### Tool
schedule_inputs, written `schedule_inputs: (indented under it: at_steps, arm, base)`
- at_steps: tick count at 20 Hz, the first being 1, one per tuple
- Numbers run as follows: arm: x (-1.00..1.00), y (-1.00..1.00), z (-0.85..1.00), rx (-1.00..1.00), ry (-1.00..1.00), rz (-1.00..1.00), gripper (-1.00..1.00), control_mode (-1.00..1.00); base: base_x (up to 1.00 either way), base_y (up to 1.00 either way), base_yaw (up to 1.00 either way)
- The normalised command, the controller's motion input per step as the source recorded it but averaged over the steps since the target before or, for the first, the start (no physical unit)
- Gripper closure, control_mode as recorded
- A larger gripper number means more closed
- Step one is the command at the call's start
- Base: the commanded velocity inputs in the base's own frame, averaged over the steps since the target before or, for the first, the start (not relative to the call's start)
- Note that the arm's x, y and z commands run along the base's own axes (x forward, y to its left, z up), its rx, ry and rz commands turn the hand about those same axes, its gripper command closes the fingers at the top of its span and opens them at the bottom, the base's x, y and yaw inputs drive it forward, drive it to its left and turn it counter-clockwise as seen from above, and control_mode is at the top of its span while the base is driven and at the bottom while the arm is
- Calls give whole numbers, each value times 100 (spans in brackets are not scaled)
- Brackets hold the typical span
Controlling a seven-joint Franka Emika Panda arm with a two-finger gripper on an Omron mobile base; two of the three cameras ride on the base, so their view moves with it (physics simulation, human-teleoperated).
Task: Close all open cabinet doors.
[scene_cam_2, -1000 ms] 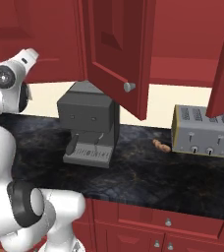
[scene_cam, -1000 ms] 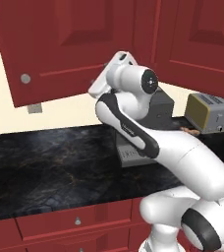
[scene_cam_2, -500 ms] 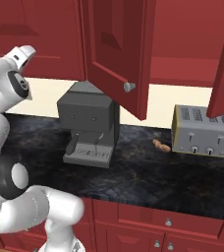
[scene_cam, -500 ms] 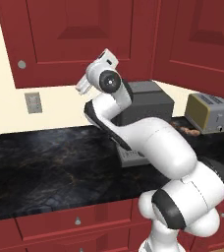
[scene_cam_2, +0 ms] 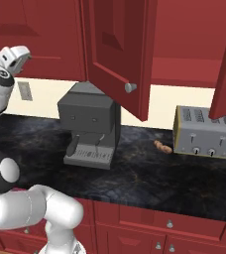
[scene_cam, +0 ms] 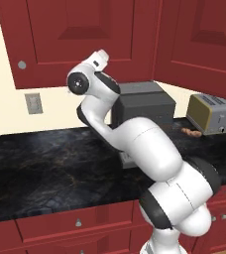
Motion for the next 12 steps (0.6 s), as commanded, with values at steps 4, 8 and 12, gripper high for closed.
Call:
schedule_inputs:
  at_steps: [4,8,12]
  arm:
    - [22,0,26,0,9,-11,-100,-100]
    - [-40,3,24,0,0,-3,-100,-100]
    - [-74,13,24,2,0,-3,-100,-100]
  base:
    - [0,0,0]
    - [0,0,0]
    - [0,0,0]
